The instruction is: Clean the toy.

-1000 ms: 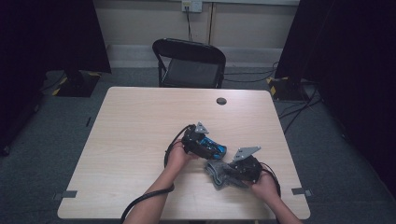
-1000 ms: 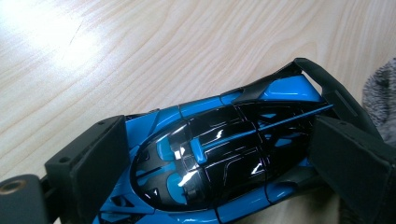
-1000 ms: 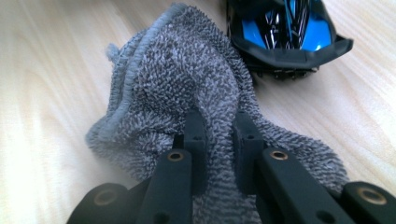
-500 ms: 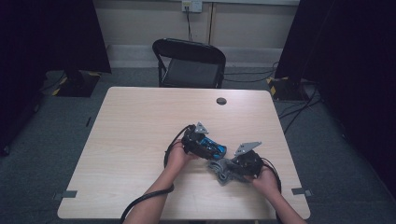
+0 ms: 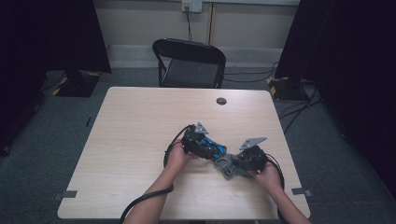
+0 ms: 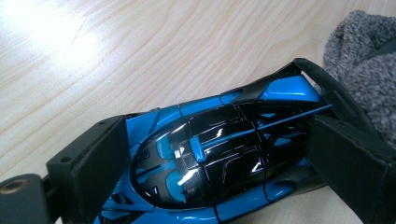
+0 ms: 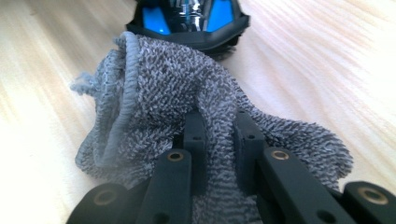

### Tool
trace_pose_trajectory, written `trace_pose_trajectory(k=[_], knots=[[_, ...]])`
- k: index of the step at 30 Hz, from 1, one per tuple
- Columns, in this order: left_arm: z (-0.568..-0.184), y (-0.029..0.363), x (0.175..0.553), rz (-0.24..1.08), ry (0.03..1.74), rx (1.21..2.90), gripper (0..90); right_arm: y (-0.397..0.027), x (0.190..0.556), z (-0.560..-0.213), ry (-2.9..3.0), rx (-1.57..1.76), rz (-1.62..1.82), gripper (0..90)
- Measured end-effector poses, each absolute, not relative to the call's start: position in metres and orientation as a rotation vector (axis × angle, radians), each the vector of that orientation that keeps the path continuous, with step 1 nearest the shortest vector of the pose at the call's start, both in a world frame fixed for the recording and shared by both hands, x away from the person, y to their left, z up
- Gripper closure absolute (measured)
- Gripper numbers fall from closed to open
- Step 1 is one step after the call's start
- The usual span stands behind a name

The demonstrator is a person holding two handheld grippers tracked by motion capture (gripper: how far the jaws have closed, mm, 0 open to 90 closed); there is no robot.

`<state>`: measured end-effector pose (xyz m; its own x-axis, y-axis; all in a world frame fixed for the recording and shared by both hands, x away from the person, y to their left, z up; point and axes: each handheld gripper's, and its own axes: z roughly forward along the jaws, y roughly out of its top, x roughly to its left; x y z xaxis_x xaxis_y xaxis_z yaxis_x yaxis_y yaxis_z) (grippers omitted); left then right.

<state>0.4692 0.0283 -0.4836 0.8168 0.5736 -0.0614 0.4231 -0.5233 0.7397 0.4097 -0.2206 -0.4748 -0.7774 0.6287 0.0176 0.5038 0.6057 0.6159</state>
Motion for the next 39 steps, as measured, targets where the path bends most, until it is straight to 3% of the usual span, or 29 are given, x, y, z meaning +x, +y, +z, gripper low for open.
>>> trace_pose_trajectory(k=[39], knots=[[-0.482,0.029,0.469,0.235,0.724,2.206,8.6,-0.233,0.441,-0.473,2.530,1.058,0.807,79.0]])
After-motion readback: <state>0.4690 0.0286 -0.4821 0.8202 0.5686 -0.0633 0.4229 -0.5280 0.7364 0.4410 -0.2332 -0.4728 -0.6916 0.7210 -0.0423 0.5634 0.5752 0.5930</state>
